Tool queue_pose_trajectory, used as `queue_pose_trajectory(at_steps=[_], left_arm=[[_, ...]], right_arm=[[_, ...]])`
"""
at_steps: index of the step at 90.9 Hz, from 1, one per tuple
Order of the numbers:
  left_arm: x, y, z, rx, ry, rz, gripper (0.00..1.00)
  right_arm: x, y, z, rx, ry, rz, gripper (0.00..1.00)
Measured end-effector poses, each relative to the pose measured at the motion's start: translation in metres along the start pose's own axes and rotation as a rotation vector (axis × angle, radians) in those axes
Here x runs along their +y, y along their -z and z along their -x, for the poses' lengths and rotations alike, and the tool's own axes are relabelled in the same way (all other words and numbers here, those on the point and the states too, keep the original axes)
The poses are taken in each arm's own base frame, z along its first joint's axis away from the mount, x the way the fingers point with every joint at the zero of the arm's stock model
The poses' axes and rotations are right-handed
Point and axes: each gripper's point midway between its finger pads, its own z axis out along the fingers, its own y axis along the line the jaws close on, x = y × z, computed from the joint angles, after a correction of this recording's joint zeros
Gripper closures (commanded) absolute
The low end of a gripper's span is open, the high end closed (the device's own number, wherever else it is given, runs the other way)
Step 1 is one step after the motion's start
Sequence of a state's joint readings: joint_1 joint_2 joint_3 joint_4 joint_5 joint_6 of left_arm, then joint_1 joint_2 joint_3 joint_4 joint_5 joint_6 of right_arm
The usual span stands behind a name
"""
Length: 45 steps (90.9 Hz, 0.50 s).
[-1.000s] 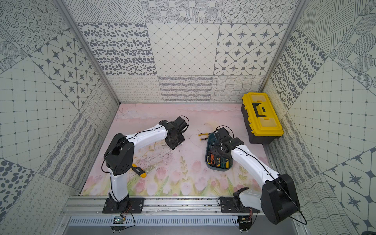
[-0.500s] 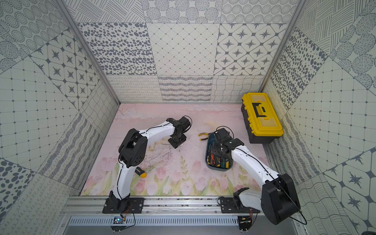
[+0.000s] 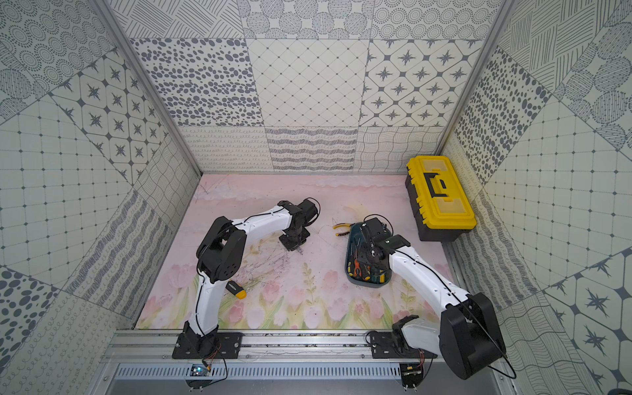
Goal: Put the screwdriver on the desktop into the storage box
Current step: Pick up the screwdriver from the center of the board.
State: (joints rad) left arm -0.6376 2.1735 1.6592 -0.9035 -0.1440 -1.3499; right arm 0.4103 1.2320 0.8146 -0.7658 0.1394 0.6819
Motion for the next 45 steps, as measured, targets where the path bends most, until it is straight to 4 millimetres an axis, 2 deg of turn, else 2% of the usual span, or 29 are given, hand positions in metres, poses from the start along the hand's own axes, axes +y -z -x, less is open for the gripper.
queue_pose_trajectory(at_steps=[14, 22, 30, 45], left_arm=[[0.013, 0.008, -0.009, -0.012, -0.070, 0.011, 0.90], [0.013, 0.024, -0.019, -0.029, -0.135, -0.018, 0.91], [0.004, 0.048, -0.034, -0.054, -0.218, -0.078, 0.91], [-0.026, 0.093, -0.082, -0.080, -0.414, -0.224, 0.91]], right_arm=[[0.000, 0.011, 0.005, -0.040, -0.013, 0.017, 0.49], [-0.007, 0.024, 0.010, -0.088, -0.037, 0.013, 0.49], [-0.018, 0.041, 0.014, -0.148, -0.074, -0.001, 0.49], [-0.047, 0.079, 0.017, -0.279, -0.164, -0.029, 0.49]])
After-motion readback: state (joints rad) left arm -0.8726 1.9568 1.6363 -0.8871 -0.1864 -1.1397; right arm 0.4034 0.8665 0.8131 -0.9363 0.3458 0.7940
